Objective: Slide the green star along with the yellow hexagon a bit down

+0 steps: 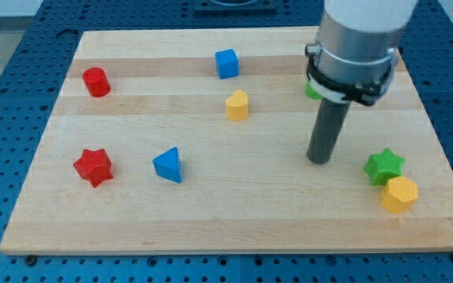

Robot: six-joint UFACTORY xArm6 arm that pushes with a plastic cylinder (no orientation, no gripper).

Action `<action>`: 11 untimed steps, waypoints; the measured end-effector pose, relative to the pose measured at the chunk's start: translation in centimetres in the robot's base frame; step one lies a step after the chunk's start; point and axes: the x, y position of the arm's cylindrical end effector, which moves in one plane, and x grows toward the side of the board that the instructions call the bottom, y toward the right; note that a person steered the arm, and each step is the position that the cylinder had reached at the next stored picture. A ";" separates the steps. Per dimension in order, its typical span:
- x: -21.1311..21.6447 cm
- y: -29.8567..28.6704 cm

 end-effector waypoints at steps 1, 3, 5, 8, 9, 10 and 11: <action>-2.1 1.9; -0.1 4.3; 3.2 4.3; -2.7 4.1; -2.3 8.4; 0.2 10.2; 2.5 10.3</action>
